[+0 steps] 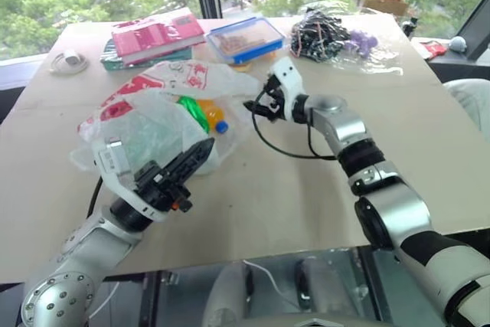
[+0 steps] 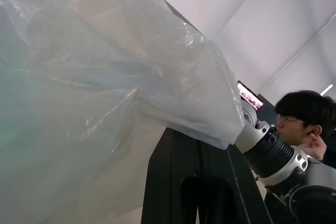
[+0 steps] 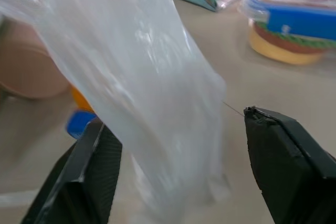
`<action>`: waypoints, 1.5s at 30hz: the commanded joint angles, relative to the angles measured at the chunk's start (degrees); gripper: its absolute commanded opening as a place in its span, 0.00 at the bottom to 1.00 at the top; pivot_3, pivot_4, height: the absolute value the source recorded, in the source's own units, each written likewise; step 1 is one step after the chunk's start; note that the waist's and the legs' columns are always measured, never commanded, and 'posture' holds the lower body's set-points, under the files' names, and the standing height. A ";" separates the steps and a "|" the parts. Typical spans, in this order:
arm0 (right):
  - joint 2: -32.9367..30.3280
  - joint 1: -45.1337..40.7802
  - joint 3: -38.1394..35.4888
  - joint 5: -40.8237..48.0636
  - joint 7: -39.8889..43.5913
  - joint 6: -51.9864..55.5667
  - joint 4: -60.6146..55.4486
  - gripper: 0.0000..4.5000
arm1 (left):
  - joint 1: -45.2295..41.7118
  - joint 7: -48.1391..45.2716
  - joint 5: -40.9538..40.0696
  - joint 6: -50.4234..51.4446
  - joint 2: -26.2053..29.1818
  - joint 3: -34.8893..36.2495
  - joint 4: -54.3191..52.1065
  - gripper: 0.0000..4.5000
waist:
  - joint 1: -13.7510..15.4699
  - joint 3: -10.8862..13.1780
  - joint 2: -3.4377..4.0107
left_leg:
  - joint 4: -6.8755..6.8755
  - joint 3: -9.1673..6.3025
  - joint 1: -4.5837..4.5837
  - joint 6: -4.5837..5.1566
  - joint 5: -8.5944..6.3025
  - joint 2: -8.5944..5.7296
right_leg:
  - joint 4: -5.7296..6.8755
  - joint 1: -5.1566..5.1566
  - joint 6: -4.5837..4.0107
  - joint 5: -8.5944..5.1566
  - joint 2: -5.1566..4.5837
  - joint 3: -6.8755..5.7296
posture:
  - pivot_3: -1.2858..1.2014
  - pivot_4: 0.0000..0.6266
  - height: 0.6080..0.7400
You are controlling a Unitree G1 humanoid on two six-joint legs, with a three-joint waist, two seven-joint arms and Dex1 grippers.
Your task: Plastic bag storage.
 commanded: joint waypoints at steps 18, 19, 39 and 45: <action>-11.34 -12.18 -33.90 46.14 1.39 44.46 -21.26 0.02 | -50.18 11.43 -23.42 -3.97 9.19 5.91 29.31 0.00 | 2.02 0.20 0.04 | 0.18 -0.26 -0.33 0.00 0.01 -0.16 | -0.02 -0.04 0.03 0.02 0.00 -0.35 | 0.52 0.24 1.00; -11.93 -14.36 -35.82 46.77 -1.37 43.33 -20.11 0.02 | -53.37 10.94 -22.32 -3.73 9.17 5.69 32.22 0.00 | 1.98 0.20 0.04 | 0.17 -0.24 -0.36 0.00 0.01 -0.16 | -0.05 -0.05 0.04 0.02 -0.01 -0.35 | 0.52 0.24 1.00; -22.81 -9.51 -39.47 48.81 -31.03 49.09 -36.46 0.02 | -70.18 -1.85 13.51 6.60 -2.99 -8.58 56.94 0.00 | 1.36 0.26 0.06 | 0.07 -0.15 -1.17 -0.25 0.17 -0.15 | 0.08 -0.66 0.07 0.03 -0.09 -0.57 | 0.52 0.24 1.00; -20.32 4.71 -35.70 48.16 -36.86 51.42 -50.22 0.02 | -64.00 -0.50 17.76 8.45 -6.86 -8.25 52.42 0.00 | 1.36 0.24 0.08 | 0.07 -0.20 -1.27 -0.26 0.18 -0.13 | 0.20 -0.93 0.08 0.04 -0.13 -0.34 | 0.52 0.24 1.00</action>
